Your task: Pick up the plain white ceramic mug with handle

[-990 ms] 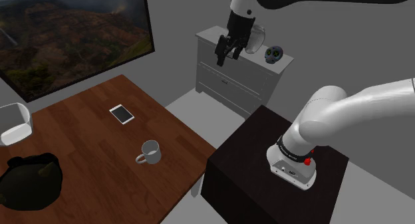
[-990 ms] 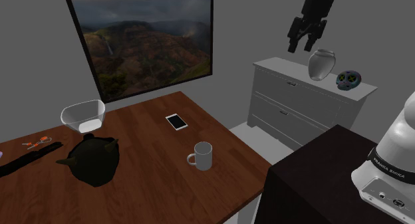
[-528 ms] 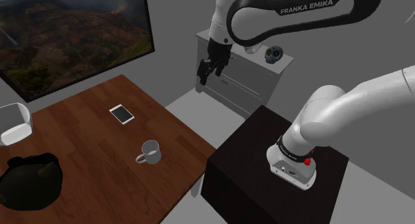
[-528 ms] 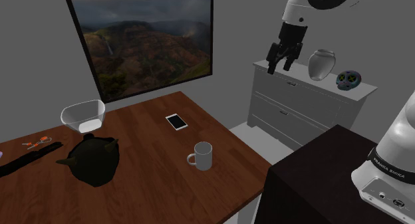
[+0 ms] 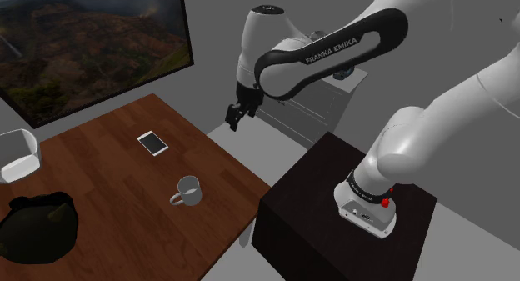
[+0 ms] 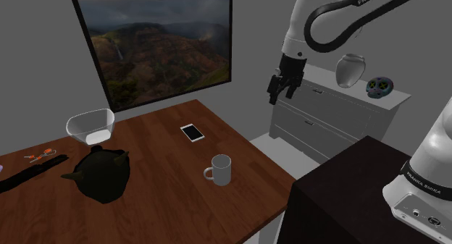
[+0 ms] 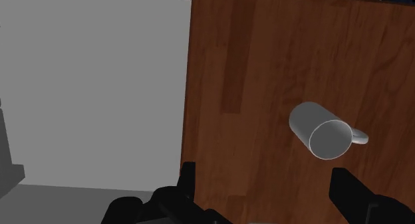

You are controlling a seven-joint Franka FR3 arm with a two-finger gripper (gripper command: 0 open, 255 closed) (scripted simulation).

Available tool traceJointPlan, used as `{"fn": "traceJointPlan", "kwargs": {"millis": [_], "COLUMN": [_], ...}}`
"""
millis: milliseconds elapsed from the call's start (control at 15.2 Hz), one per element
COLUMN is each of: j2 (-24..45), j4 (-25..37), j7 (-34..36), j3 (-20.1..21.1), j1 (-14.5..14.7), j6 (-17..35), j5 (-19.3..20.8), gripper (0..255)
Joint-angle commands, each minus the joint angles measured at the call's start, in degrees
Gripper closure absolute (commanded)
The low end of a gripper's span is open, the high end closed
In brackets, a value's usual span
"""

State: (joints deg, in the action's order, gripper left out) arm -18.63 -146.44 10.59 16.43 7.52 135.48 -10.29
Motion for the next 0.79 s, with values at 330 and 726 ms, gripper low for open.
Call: {"fn": "traceJointPlan", "kwargs": {"millis": [330,726], "j2": [15.84,30.44], "j4": [3.71,10.02], "j7": [5.96,16.21], "j3": [4.67,4.12], "j1": [-0.22,2.46], "j6": [12.86,20.5], "j5": [6.94,20.36], "gripper": [0,0]}}
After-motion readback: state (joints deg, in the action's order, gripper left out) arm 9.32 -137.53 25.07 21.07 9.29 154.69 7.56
